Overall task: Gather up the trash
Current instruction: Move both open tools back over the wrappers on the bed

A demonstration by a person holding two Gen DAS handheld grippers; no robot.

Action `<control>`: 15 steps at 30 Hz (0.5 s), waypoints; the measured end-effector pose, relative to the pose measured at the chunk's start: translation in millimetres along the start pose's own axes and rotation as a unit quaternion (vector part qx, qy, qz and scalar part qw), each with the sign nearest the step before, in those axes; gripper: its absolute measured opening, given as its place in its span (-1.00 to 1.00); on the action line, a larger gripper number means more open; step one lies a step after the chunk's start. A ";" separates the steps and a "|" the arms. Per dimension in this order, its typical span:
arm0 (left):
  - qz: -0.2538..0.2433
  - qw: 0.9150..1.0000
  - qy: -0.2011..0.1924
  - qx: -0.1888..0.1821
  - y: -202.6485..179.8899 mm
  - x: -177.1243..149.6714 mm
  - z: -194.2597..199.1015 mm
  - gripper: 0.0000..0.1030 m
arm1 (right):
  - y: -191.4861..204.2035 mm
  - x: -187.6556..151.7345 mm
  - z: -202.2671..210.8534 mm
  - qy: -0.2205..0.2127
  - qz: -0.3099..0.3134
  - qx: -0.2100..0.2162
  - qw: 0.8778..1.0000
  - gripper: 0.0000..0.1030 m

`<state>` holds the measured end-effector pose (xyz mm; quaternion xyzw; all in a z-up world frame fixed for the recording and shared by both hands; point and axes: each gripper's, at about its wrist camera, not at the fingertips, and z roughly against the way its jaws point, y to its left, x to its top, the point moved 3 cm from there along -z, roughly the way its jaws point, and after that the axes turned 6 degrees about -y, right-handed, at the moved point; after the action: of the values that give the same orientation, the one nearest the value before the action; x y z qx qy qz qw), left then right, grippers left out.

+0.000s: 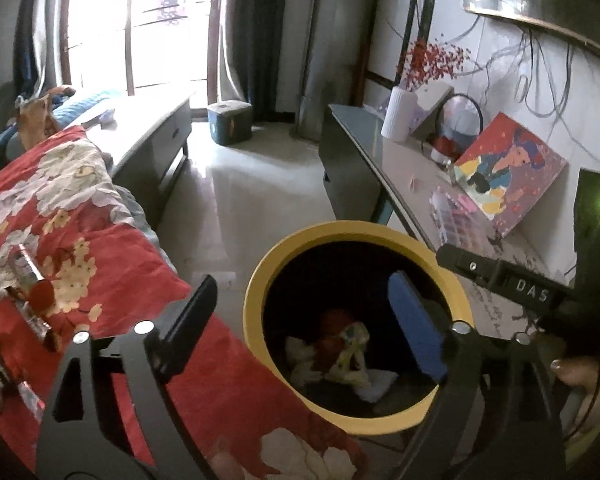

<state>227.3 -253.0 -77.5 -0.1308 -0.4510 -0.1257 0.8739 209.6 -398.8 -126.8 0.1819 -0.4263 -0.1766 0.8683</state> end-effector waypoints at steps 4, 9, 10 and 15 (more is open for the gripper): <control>0.008 1.000 -0.012 0.000 3.5 5.1 11.2 0.68 | 7.5 2.3 5.9 -0.011 0.010 -0.002 1.000 0.23; 0.018 0.999 -0.028 0.005 9.2 7.3 26.4 0.73 | 19.8 3.5 11.7 -0.020 0.021 0.002 1.000 0.28; 0.019 0.999 -0.030 0.007 10.4 7.7 29.0 0.74 | 22.3 3.4 12.7 -0.021 0.023 0.003 1.000 0.30; 0.028 0.998 -0.048 0.017 22.2 9.6 45.4 0.78 | 35.7 3.8 16.9 -0.025 0.032 0.010 0.999 0.33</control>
<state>205.9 -217.7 -46.8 -0.1340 -0.4906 -0.0868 0.8566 203.6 -372.3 -97.9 0.1727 -0.4553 -0.1488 0.8606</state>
